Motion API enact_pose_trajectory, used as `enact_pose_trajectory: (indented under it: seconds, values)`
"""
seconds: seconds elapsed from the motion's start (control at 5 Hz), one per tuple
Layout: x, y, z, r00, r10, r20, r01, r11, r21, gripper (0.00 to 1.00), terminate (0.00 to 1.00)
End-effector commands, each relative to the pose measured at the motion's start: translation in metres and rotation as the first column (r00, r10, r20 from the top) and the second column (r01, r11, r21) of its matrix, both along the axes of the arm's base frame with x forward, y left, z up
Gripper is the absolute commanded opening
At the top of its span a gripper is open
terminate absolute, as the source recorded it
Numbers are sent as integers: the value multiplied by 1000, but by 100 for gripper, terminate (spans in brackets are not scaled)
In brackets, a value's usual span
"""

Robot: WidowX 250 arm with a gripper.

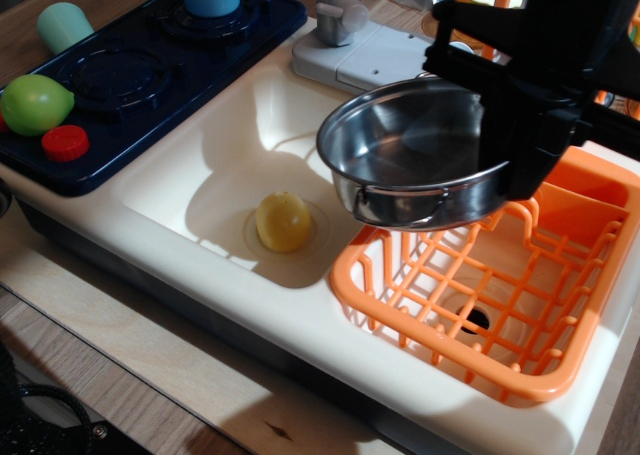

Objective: Put pan from drying rack into sink

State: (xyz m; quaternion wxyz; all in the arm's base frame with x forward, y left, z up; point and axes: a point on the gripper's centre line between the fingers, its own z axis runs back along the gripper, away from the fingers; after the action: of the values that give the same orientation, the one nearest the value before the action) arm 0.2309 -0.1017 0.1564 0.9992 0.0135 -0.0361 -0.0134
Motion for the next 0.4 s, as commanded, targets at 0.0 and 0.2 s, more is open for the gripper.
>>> enact_pose_trajectory:
  seconds: [0.0, 0.2]
  values:
    - [3, 29, -7, 993, -56, 99, 56, 998, 9, 0, 0]
    - [4, 42, -17, 984, -118, 137, 114, 993, 38, 0, 0]
